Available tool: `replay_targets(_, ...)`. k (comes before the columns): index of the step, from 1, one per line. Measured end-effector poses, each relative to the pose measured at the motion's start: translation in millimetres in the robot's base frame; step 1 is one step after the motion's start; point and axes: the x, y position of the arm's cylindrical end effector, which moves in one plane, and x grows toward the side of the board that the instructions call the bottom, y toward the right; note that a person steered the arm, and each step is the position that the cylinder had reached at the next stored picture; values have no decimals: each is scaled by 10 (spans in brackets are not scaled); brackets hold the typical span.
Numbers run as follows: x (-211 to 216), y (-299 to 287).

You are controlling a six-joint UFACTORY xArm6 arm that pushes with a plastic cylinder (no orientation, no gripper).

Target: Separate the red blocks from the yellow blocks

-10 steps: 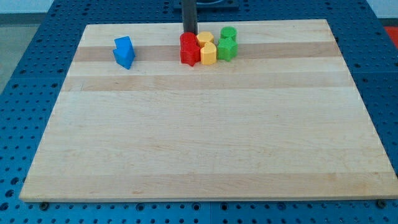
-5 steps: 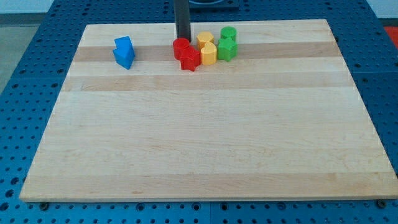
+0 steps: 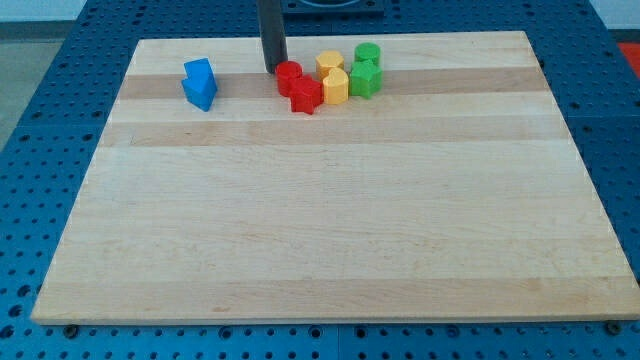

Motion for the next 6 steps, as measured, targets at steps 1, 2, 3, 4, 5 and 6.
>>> replay_targets(1,41,0)
replay_targets(2,45,15)
replay_targets(3,88,21)
replay_targets(4,174,43)
replay_targets(5,221,110)
replay_targets(6,273,191)
